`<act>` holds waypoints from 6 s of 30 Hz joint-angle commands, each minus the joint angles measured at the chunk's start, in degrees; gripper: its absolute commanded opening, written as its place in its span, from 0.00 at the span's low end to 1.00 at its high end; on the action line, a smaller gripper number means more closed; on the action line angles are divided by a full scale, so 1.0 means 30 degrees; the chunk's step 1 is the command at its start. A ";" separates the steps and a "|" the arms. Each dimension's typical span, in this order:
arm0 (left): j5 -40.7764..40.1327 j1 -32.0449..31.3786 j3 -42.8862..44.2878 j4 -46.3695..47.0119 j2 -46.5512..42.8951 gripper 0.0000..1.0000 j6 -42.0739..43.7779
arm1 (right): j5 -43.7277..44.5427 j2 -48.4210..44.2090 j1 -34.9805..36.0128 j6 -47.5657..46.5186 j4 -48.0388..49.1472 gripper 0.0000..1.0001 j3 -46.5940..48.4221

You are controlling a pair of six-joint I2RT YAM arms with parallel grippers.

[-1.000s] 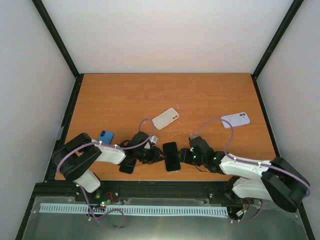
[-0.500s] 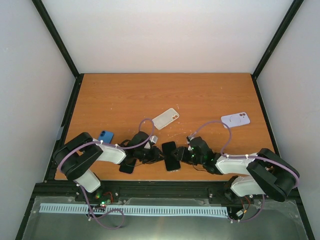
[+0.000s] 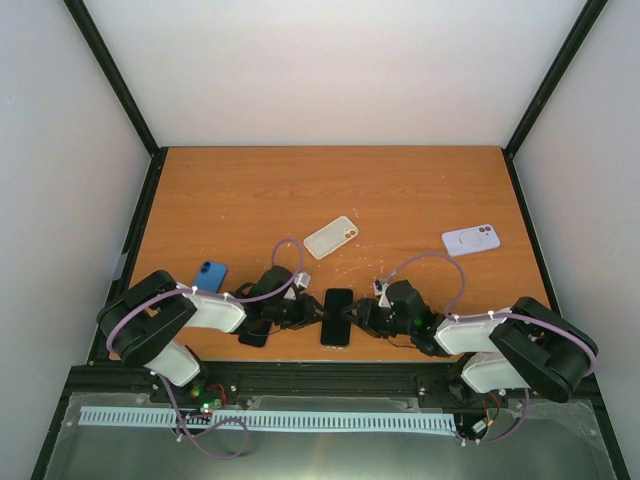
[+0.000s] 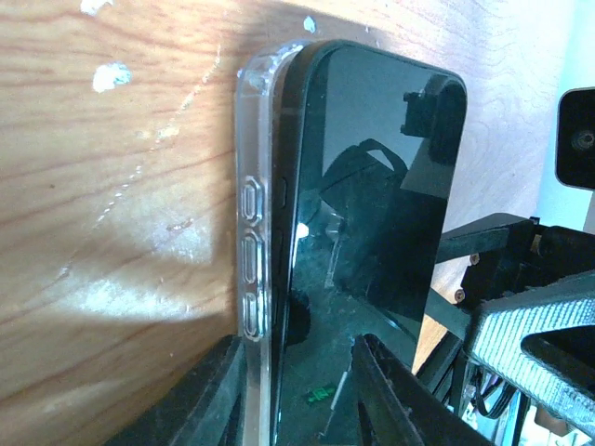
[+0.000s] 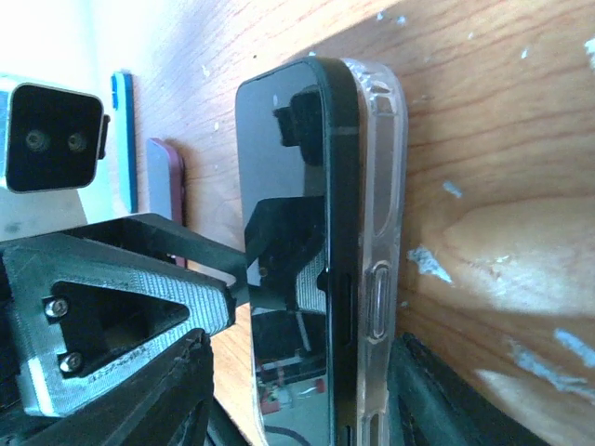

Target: Put the phone into the phone case

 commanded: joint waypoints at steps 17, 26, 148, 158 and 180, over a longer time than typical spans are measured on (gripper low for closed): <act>0.0872 -0.0204 -0.0779 0.2495 -0.0020 0.40 -0.0493 | -0.1709 -0.0613 0.0430 0.1501 0.4864 0.51 0.0004; 0.0812 -0.0197 -0.0766 0.2188 -0.0041 0.40 -0.0282 | -0.2345 0.0736 0.0435 0.1301 0.5045 0.52 0.0345; 0.3297 0.0882 -0.3637 0.3339 -1.5196 0.43 0.3089 | -0.2120 -1.2068 0.0541 -0.3574 -0.2810 0.03 0.2688; 0.0422 0.0910 -0.2965 0.0628 -1.6516 0.39 0.3210 | -0.4026 -1.1438 0.0552 -0.4127 -0.2413 0.03 0.2848; 0.2031 0.0924 -0.2276 0.1488 -1.4351 0.02 0.3669 | -0.3707 -1.0812 0.0565 -0.3880 -0.2733 0.03 0.2699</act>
